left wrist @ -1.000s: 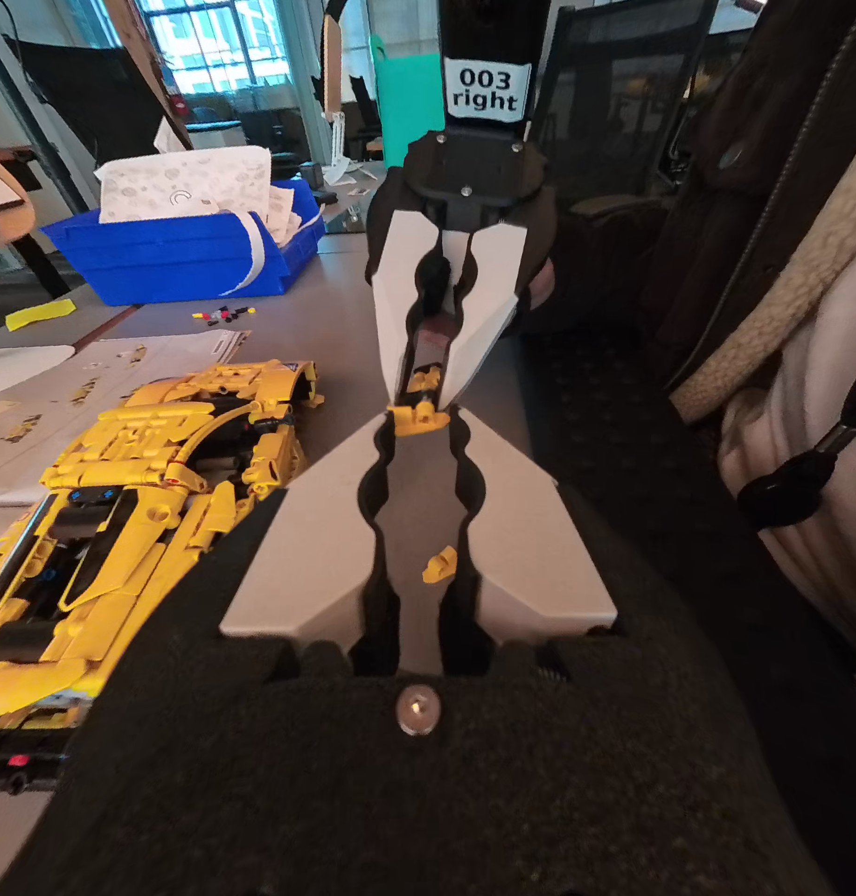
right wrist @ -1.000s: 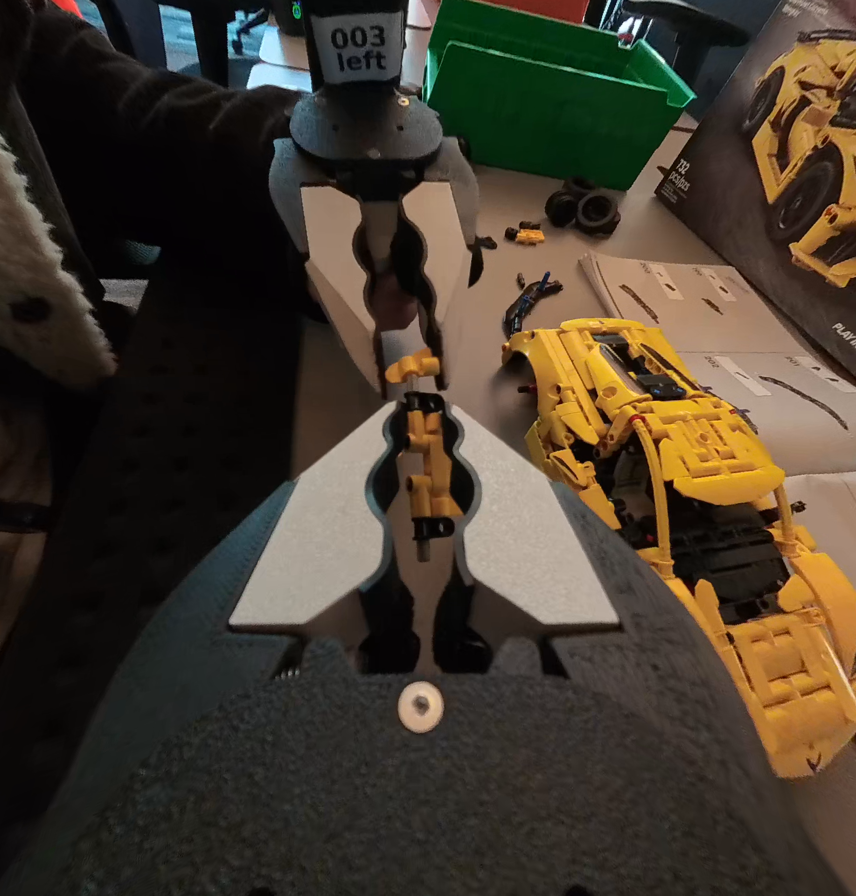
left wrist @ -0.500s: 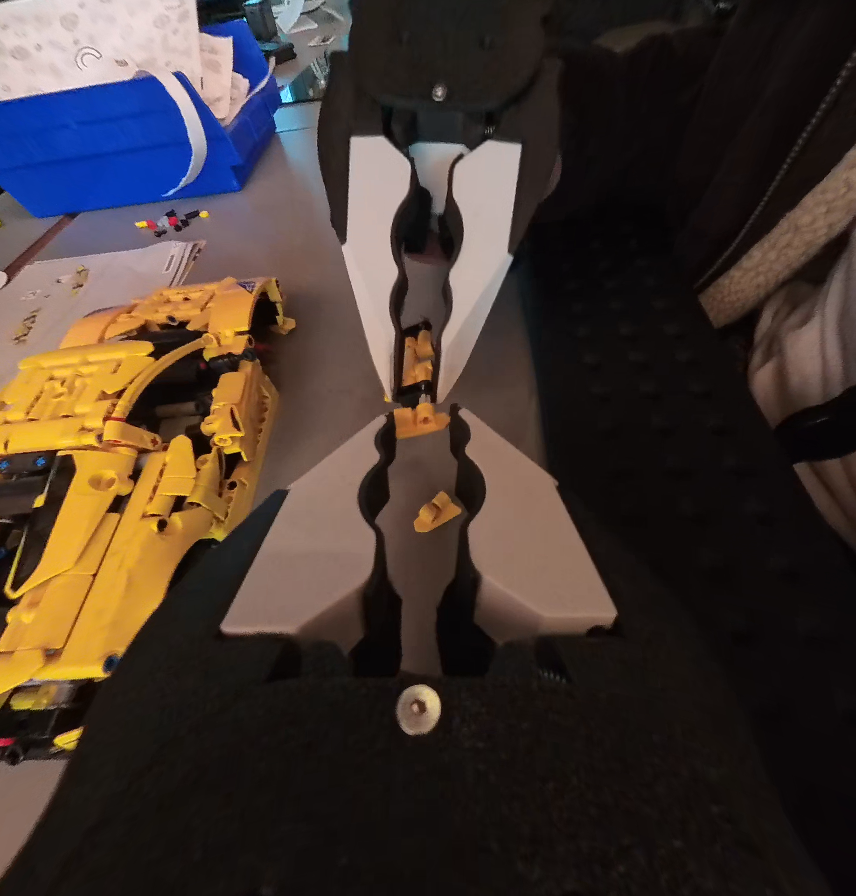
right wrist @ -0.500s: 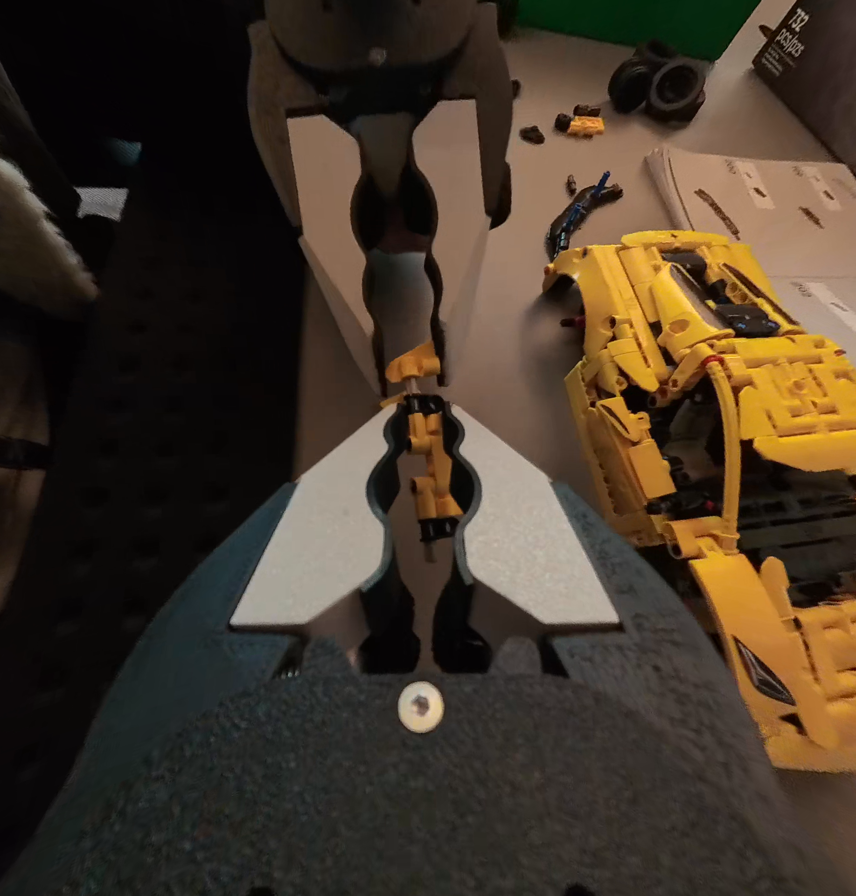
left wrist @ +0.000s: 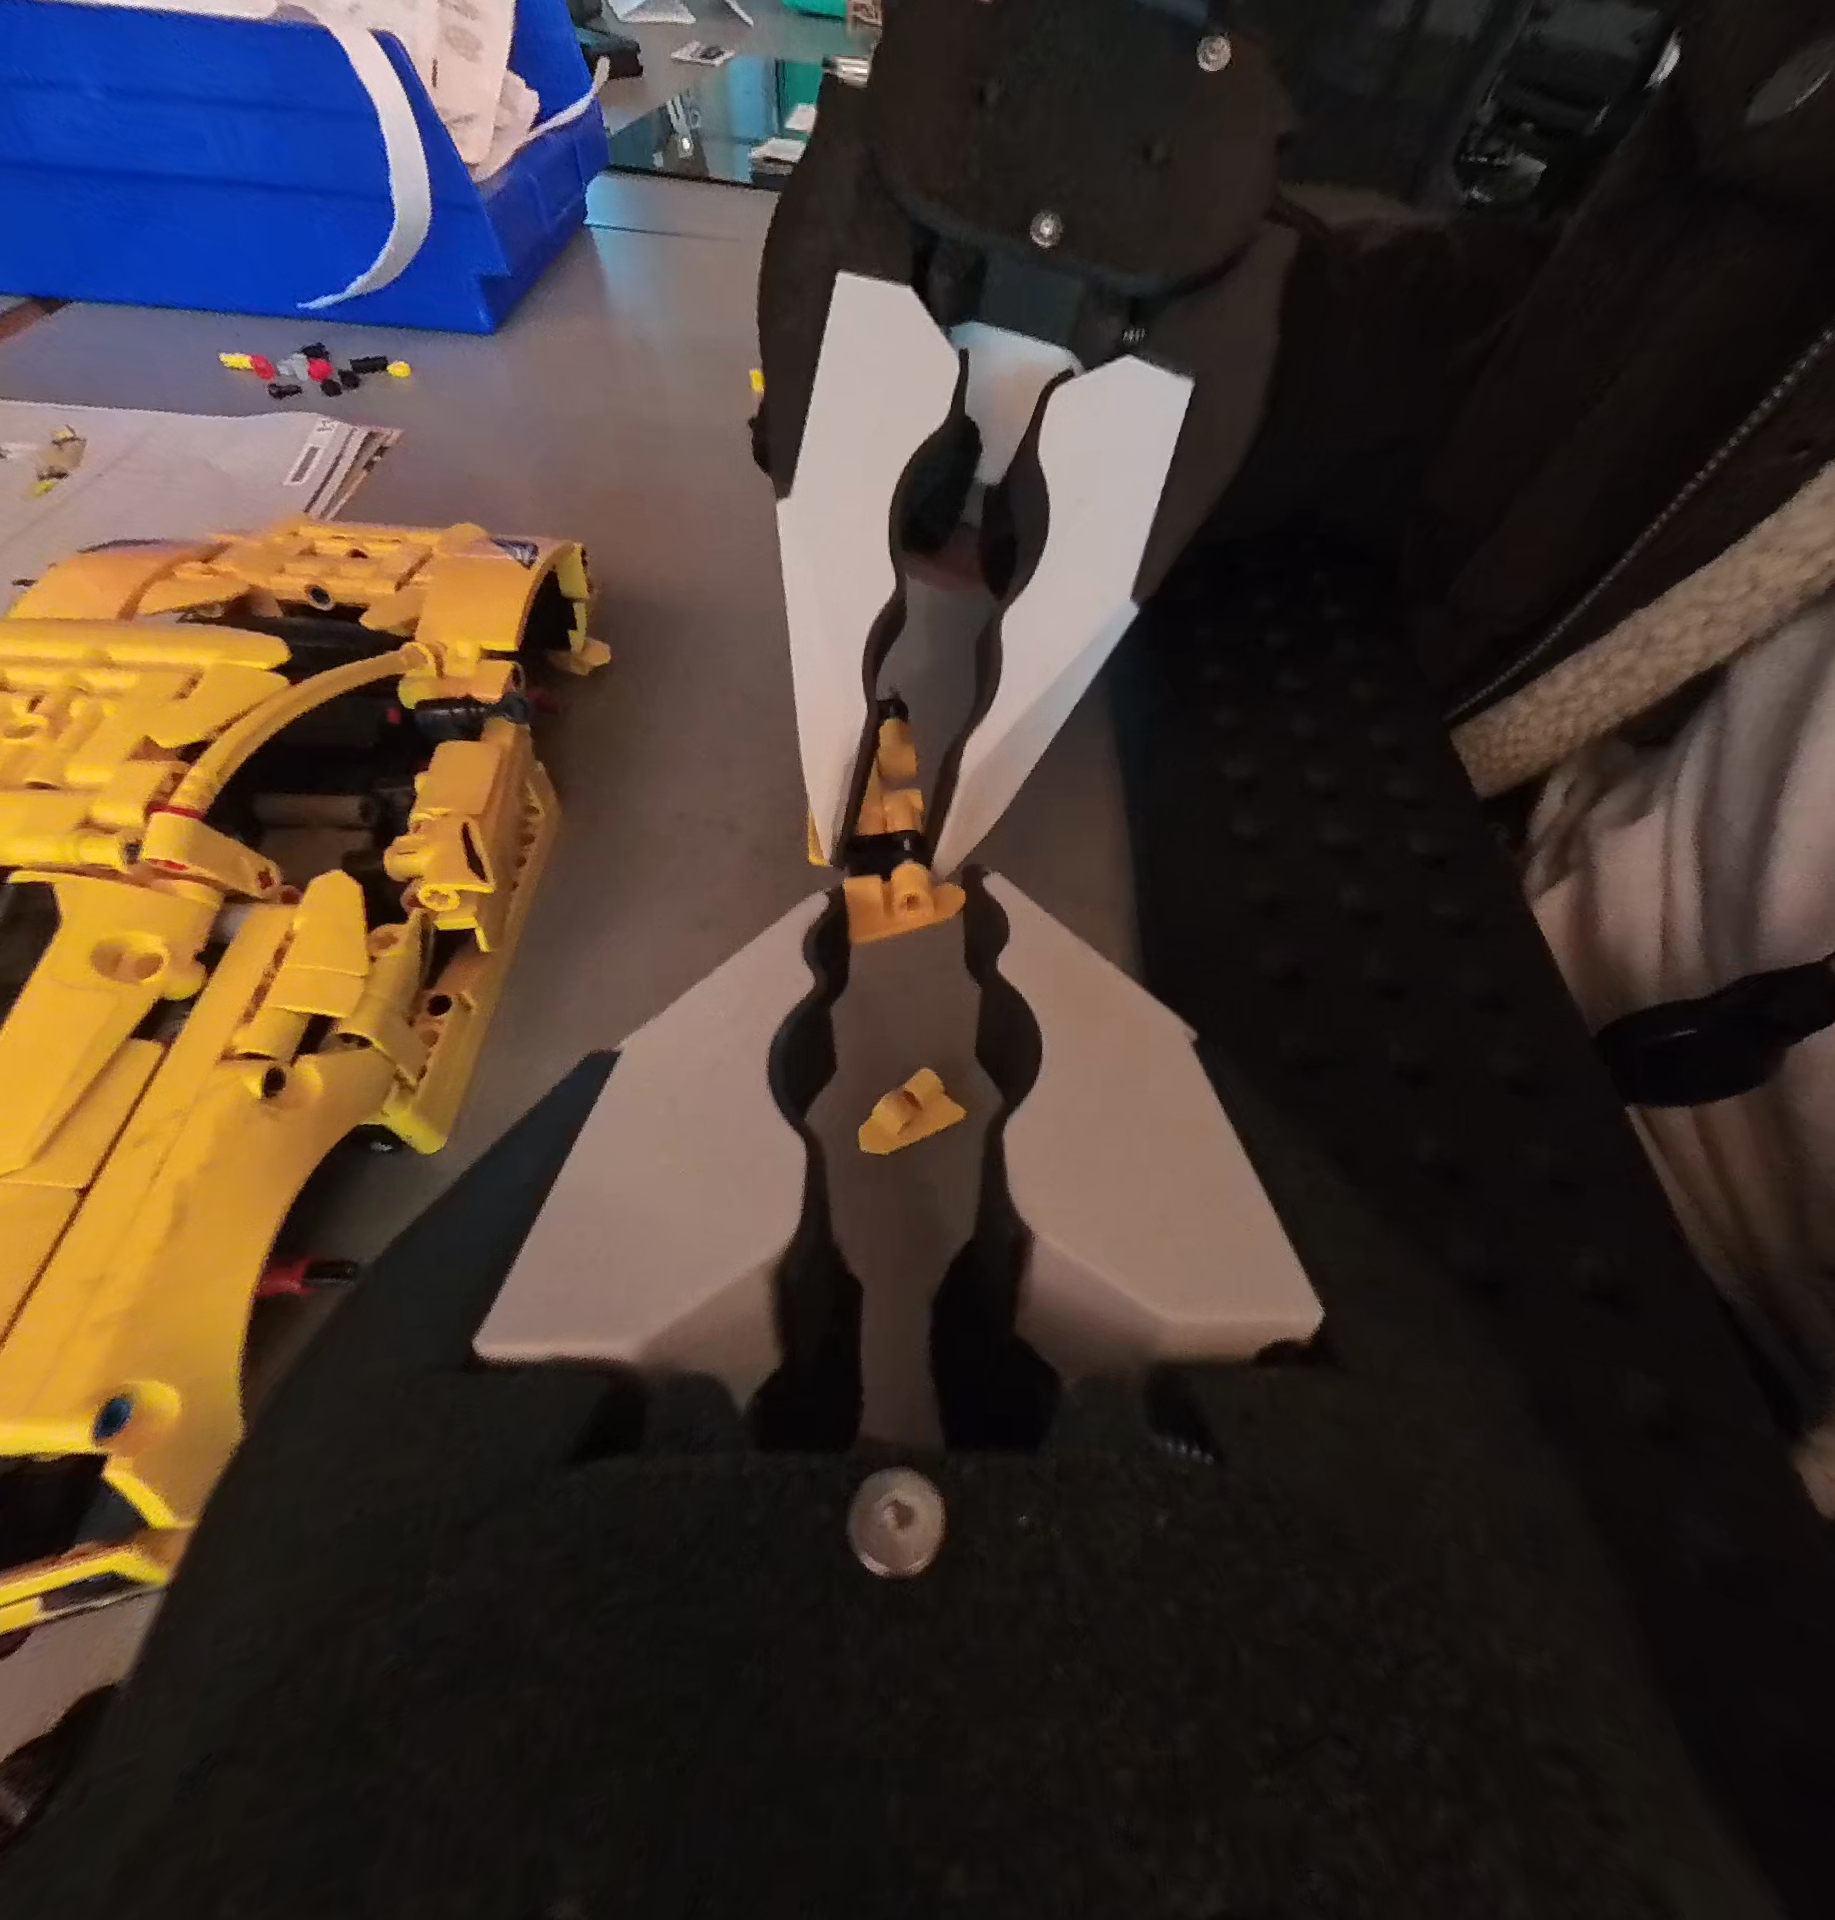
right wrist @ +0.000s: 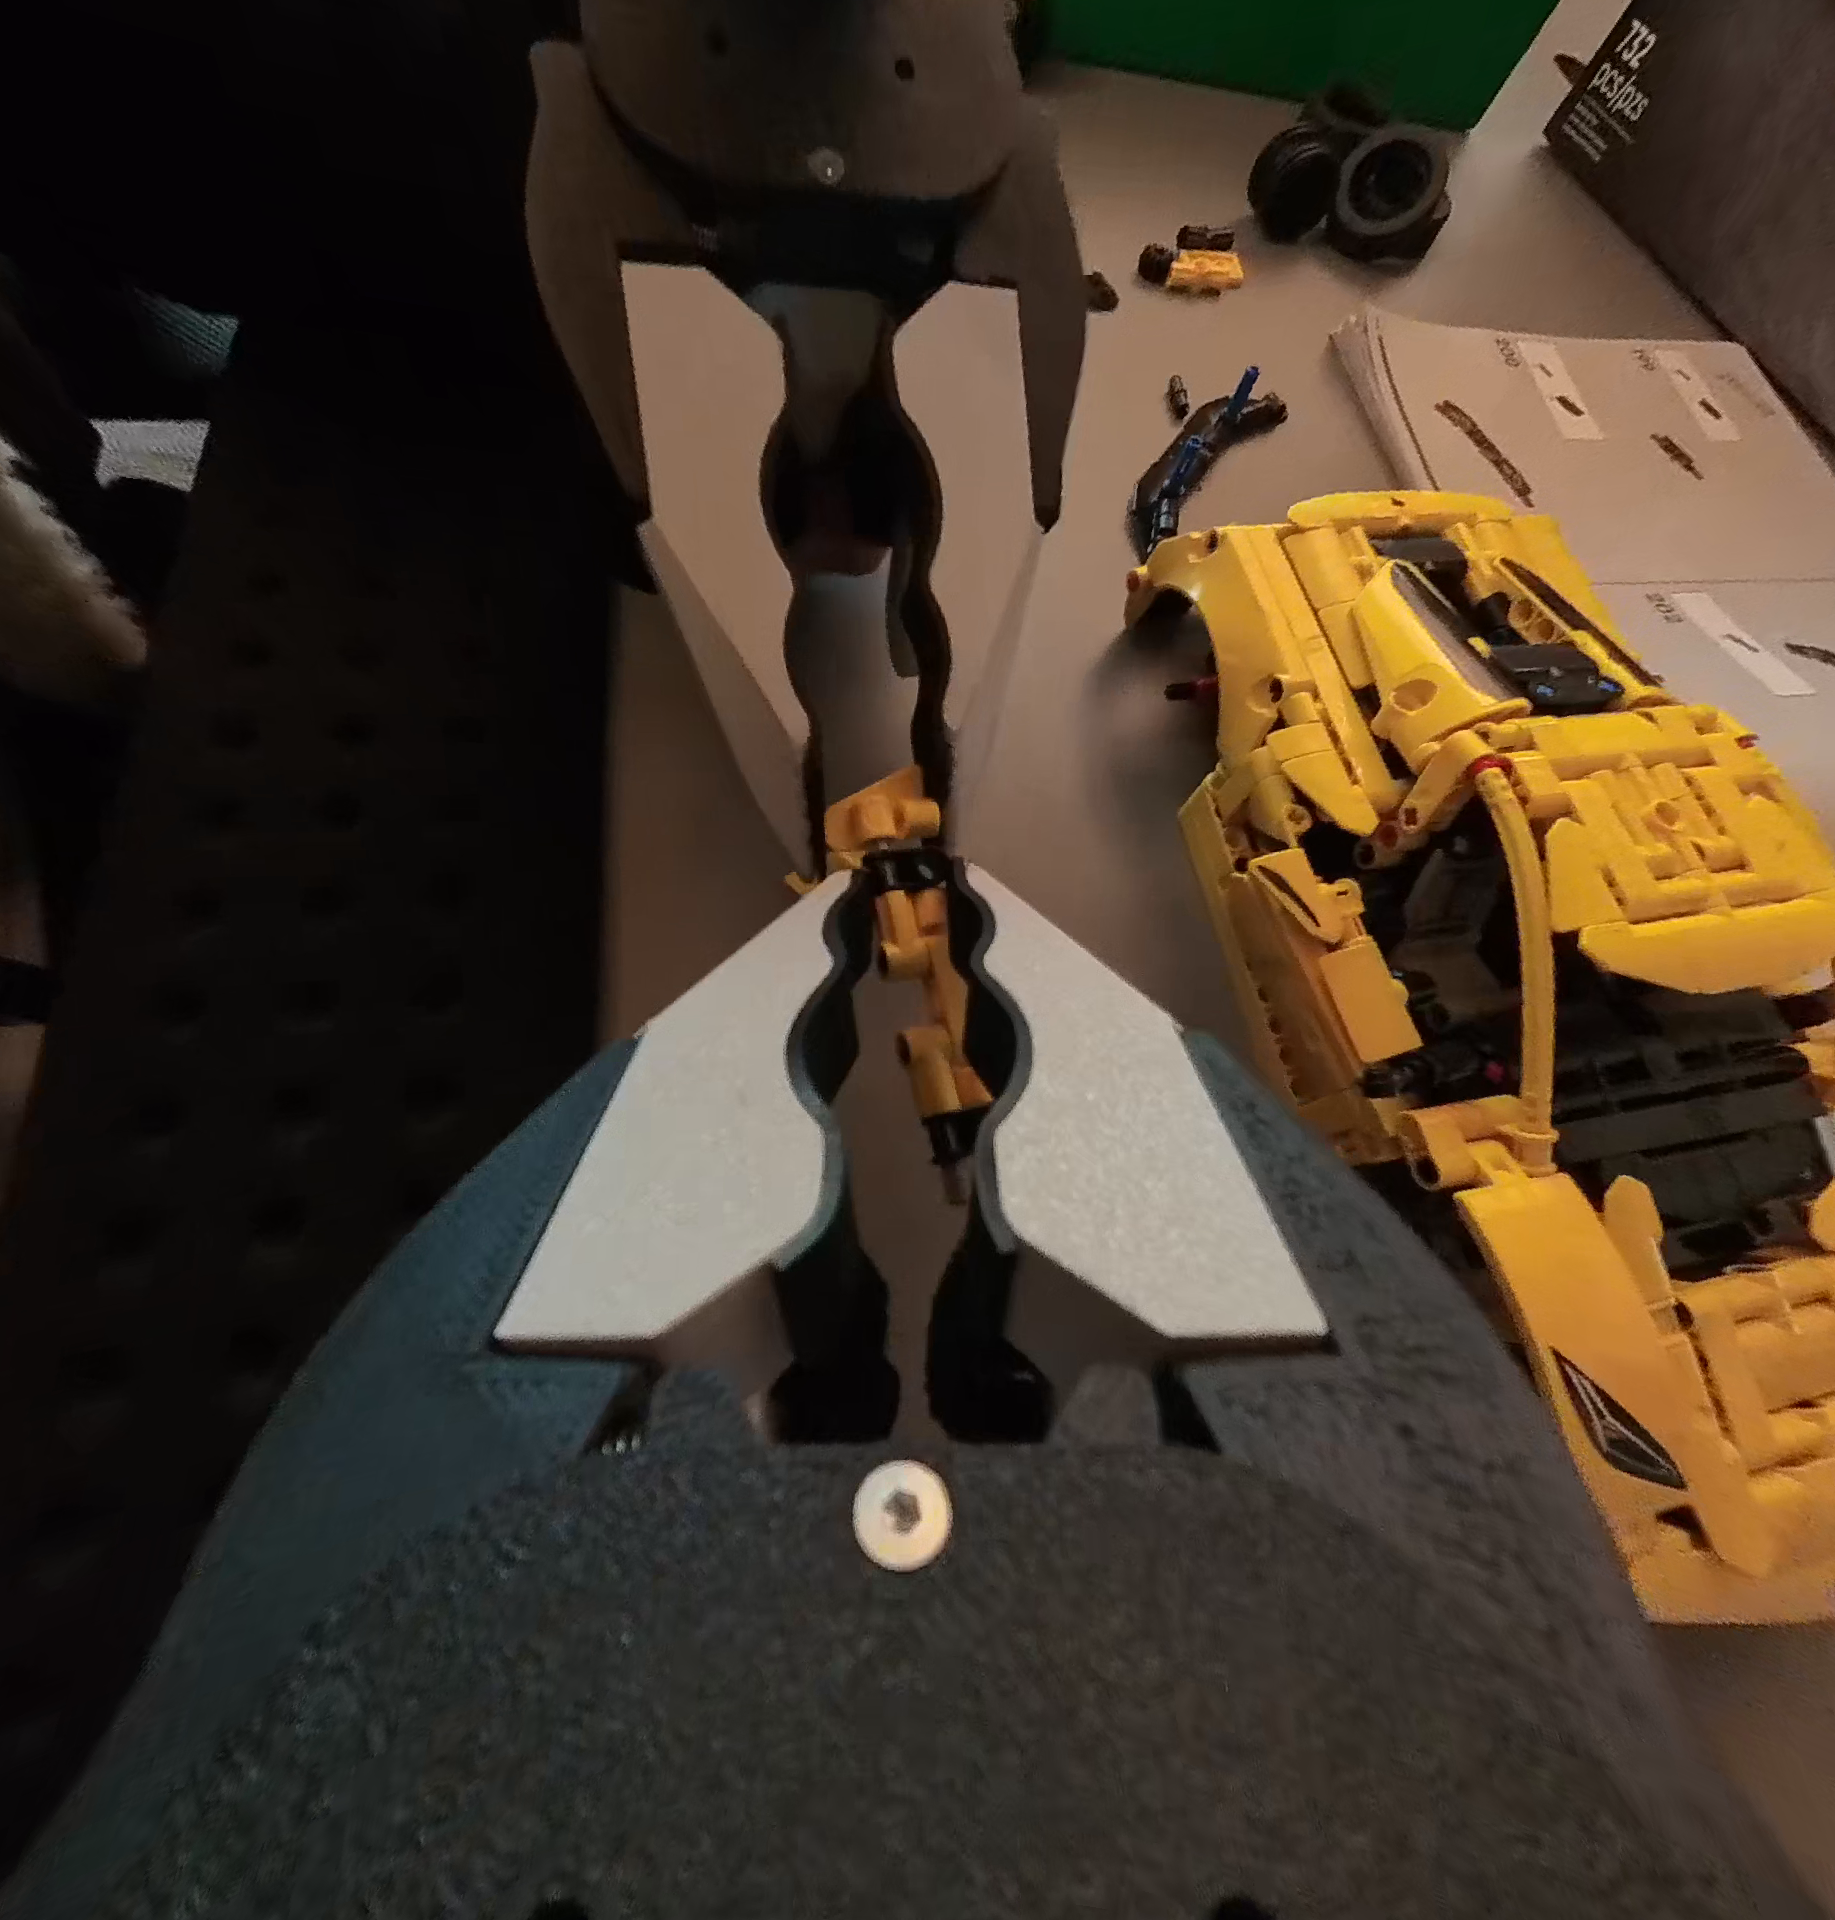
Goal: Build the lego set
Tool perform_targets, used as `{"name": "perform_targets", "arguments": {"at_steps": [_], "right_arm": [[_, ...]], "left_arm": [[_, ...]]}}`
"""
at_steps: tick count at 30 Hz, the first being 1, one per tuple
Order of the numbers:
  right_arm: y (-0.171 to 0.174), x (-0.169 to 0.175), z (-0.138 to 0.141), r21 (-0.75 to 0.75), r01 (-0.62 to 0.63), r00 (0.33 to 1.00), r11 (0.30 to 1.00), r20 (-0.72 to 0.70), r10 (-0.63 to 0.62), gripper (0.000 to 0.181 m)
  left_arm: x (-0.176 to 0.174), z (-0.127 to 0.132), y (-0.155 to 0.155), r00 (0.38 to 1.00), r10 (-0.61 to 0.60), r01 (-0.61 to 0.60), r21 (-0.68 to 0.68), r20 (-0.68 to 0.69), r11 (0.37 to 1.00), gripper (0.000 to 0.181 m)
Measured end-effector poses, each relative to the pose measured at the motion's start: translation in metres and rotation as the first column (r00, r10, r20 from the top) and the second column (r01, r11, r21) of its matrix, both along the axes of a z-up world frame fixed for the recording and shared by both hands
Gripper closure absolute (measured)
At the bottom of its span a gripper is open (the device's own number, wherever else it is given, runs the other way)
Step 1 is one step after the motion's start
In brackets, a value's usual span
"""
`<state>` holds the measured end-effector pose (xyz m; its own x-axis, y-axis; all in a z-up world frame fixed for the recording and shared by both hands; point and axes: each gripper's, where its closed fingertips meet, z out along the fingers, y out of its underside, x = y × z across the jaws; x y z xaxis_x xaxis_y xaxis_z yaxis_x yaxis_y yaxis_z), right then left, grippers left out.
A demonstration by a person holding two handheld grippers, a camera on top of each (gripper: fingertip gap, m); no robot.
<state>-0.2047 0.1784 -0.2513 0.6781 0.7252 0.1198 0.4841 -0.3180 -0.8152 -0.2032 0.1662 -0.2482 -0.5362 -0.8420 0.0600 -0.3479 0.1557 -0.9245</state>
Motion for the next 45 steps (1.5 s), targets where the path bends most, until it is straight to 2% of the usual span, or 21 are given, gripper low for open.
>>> {"name": "perform_targets", "arguments": {"at_steps": [4,8,11,13,17,21,26,31,45], "right_arm": [[0.002,0.002,-0.002,-0.013,0.016,1.000,1.000,-0.011,-0.016,0.167],[0.012,0.010,0.000,0.013,0.068,0.995,0.998,-0.080,-0.066,0.165],[0.023,0.030,0.020,0.083,0.219,0.965,0.972,-0.167,-0.203,0.141],[0.036,0.045,0.026,0.064,0.363,0.911,0.930,-0.234,-0.340,0.124],[0.047,0.037,0.033,-0.083,0.455,0.799,0.887,-0.402,-0.447,0.124],[0.048,0.043,0.037,-0.041,0.510,0.781,0.859,-0.397,-0.483,0.122],[0.049,0.046,0.033,-0.027,0.548,0.774,0.836,-0.363,-0.519,0.110],[0.051,0.039,0.024,-0.066,0.534,0.778,0.843,-0.352,-0.521,0.113],[0.047,0.040,0.017,-0.181,0.539,0.752,0.822,-0.335,-0.567,0.118]], "left_arm": [[0.003,-0.002,0.002,1.000,0.016,-0.017,0.054,0.016,0.998,0.160],[0.012,-0.001,0.013,0.991,0.086,-0.107,0.218,0.101,0.970,0.160],[0.018,0.004,0.034,0.961,0.171,-0.248,0.404,0.219,0.881,0.160],[0.020,0.009,0.041,0.939,0.205,-0.319,0.475,0.276,0.820,0.160],[0.021,0.021,0.045,0.909,0.216,-0.389,0.538,0.357,0.748,0.160],[0.021,0.023,0.048,0.895,0.225,-0.423,0.576,0.384,0.699,0.160],[0.021,0.023,0.050,0.891,0.241,-0.436,0.579,0.384,0.689,0.160],[0.023,0.020,0.046,0.895,0.223,-0.431,0.617,0.386,0.658,0.160],[0.025,0.015,0.042,0.902,0.217,-0.419,0.632,0.374,0.652,0.160]]}}
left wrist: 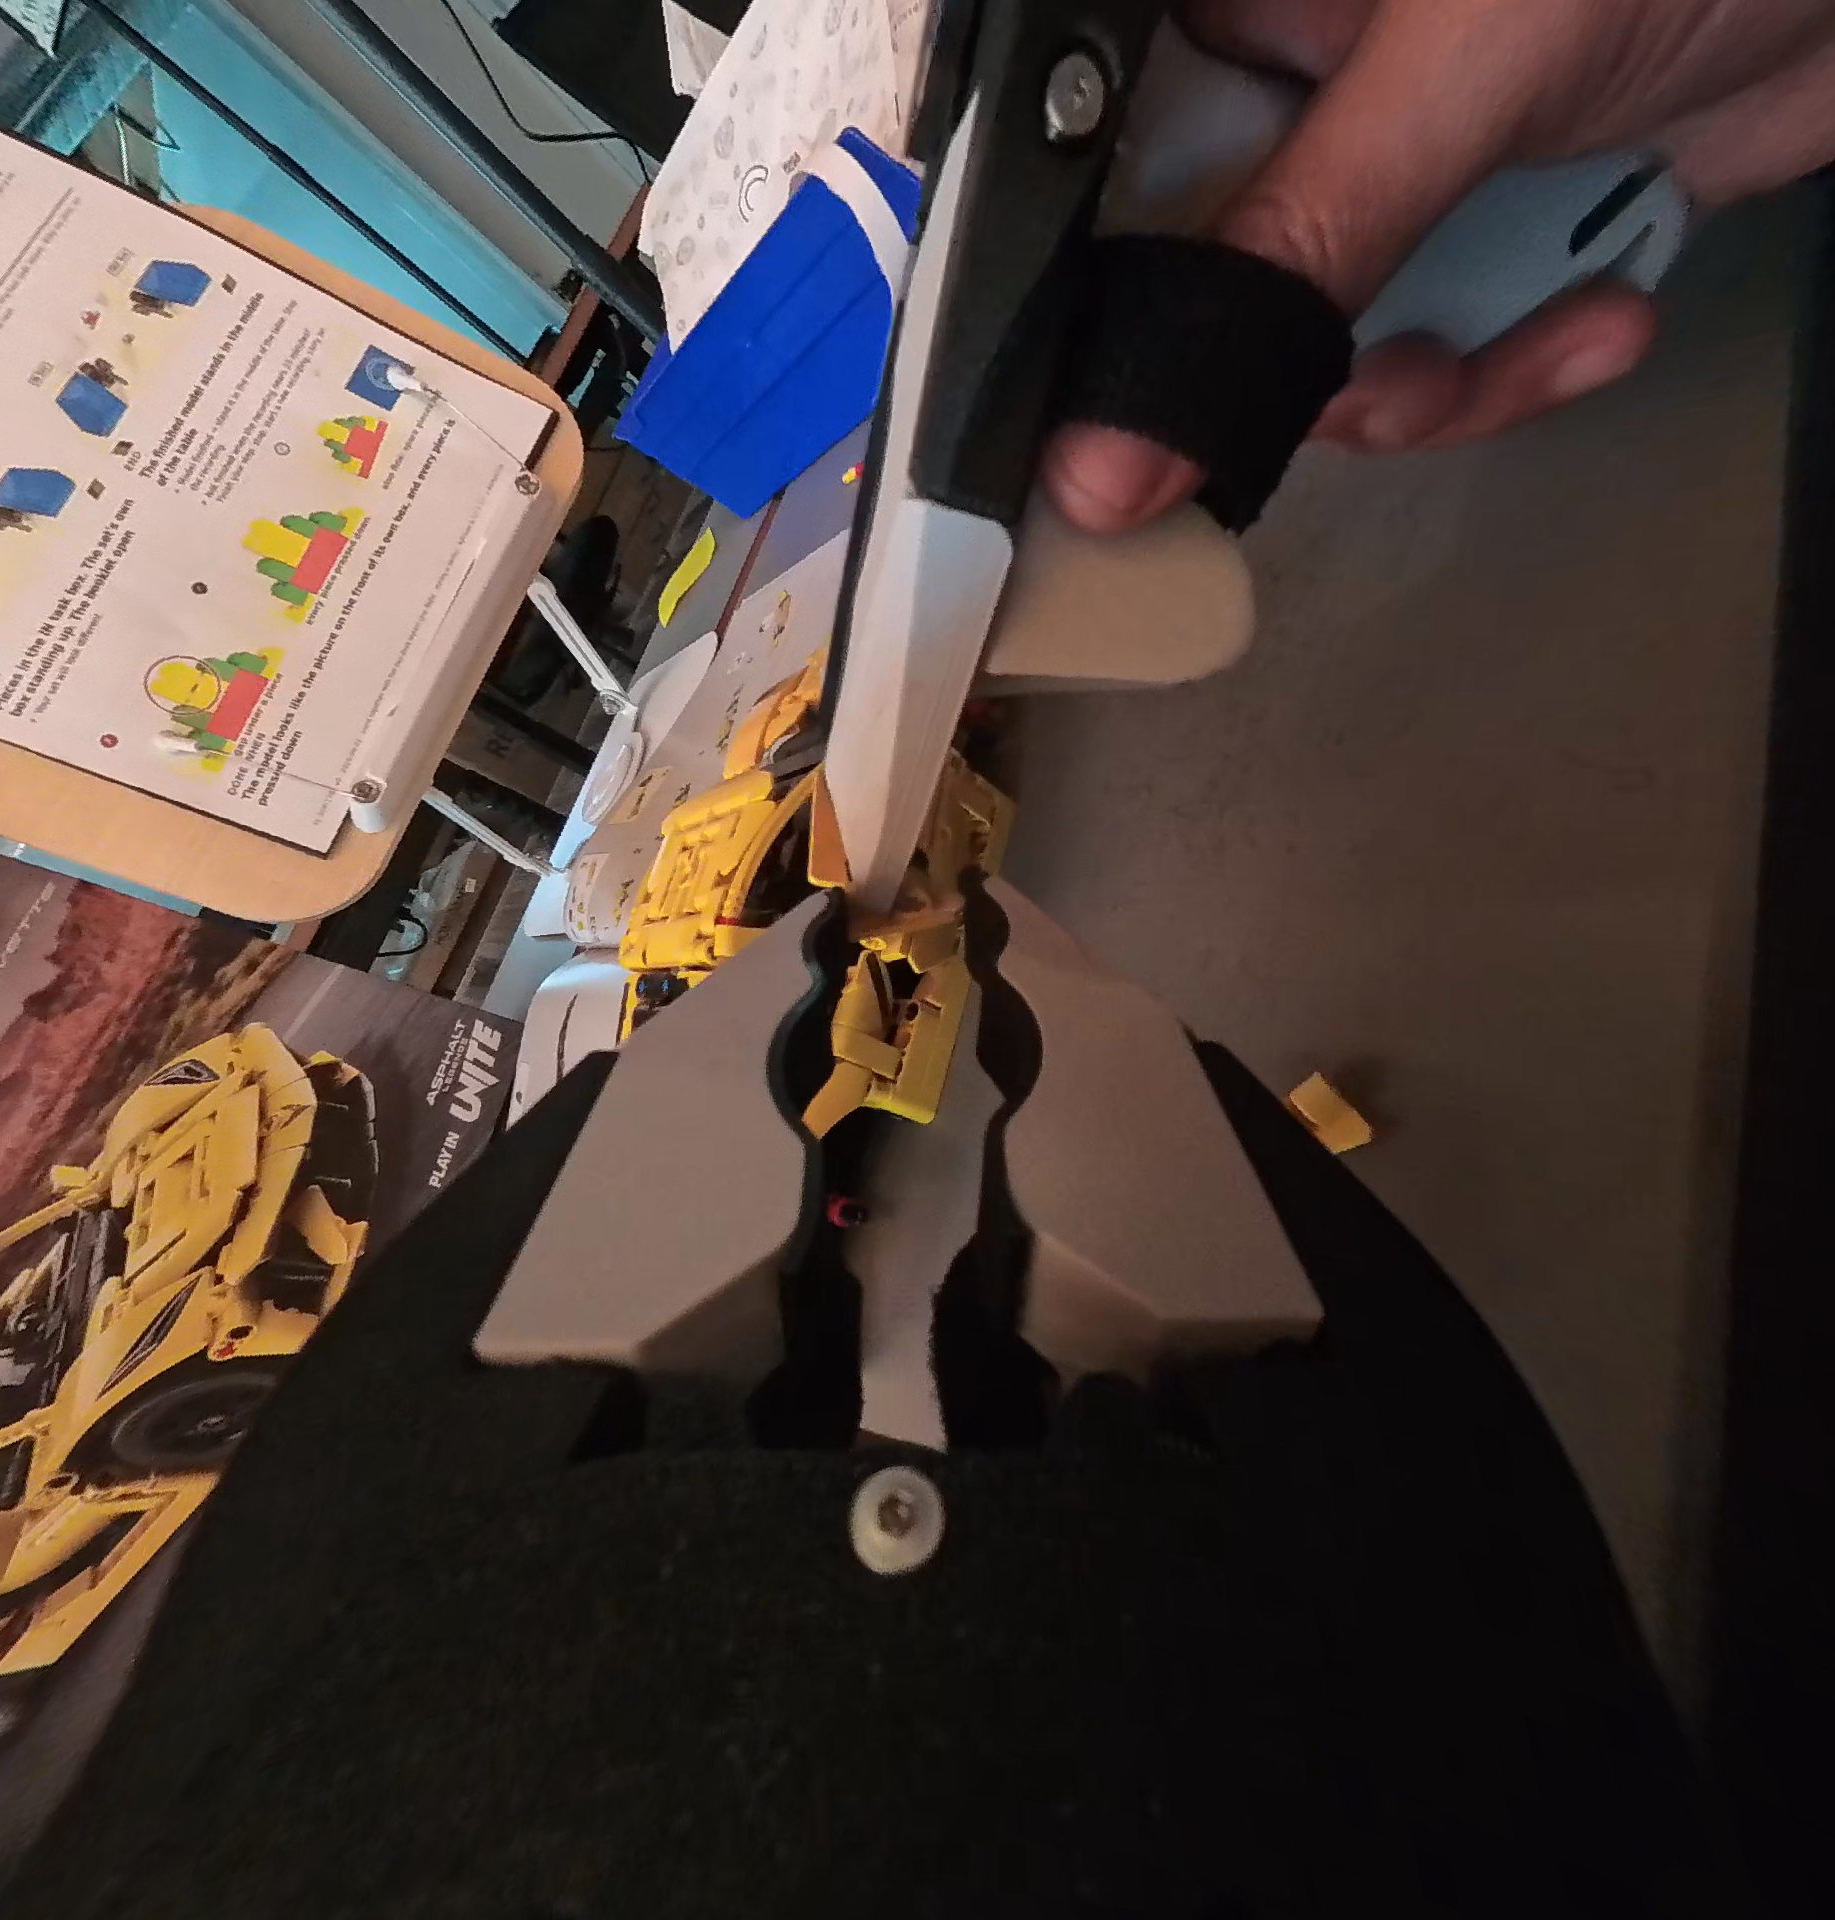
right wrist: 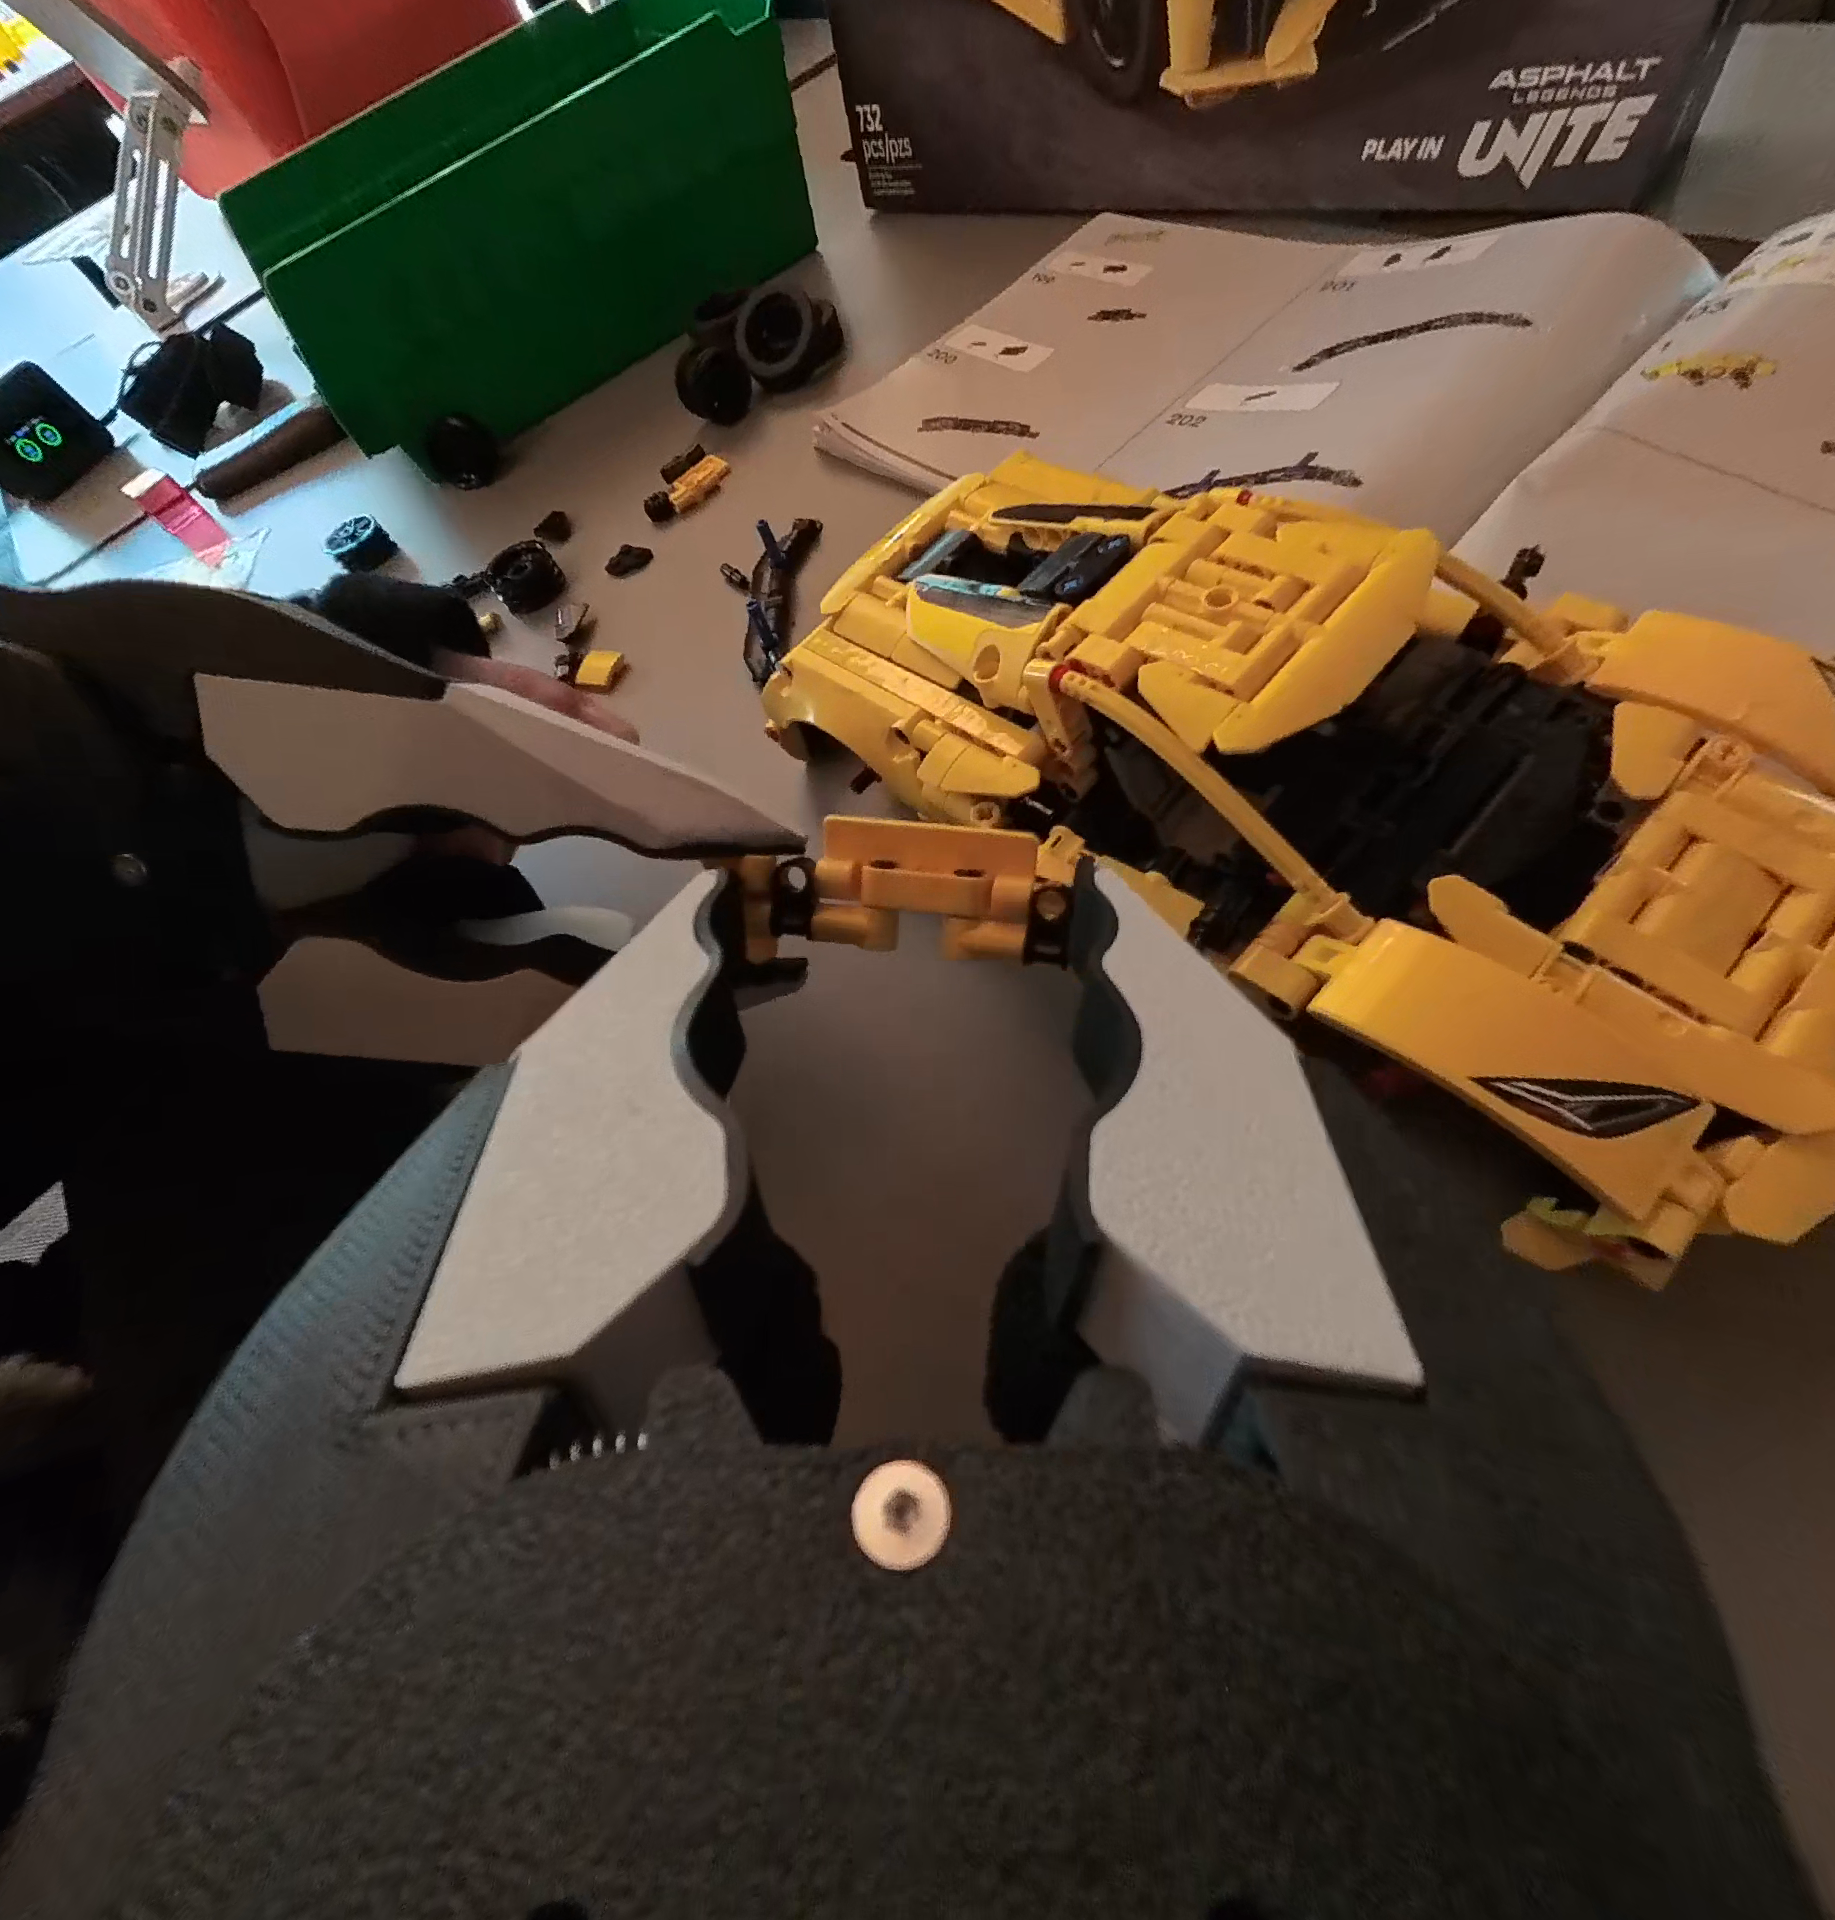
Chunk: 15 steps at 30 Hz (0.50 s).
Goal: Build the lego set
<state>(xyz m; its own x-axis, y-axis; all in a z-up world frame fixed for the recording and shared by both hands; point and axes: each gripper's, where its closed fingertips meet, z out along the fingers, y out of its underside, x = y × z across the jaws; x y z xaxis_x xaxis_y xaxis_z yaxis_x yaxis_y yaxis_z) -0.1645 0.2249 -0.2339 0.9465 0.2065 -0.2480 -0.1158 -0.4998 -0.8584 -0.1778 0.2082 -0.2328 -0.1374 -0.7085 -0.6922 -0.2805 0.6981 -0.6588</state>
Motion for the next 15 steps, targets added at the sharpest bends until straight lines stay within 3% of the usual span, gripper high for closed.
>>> {"name": "perform_targets", "arguments": {"at_steps": [5,9,12,15], "right_arm": [[0.001,-0.001,0.002,0.012,-0.023,1.000,1.000,-0.018,0.023,0.118],[0.002,0.000,0.017,0.124,-0.078,0.996,0.989,-0.028,0.082,0.119],[-0.004,0.004,0.026,0.181,-0.151,0.984,0.972,-0.061,0.165,0.110],[-0.010,0.002,0.034,0.213,-0.199,0.942,0.957,-0.228,0.246,0.116]], "left_arm": [[0.000,0.003,0.000,1.000,-0.005,0.005,-0.002,0.014,1.000,0.160],[-0.001,0.015,0.003,0.998,-0.006,0.008,-0.037,0.062,0.999,0.160],[-0.006,0.026,0.006,0.993,-0.016,0.028,-0.099,0.115,0.995,0.160],[-0.009,0.038,0.004,0.984,-0.045,0.077,-0.188,0.170,0.979,0.160]]}}
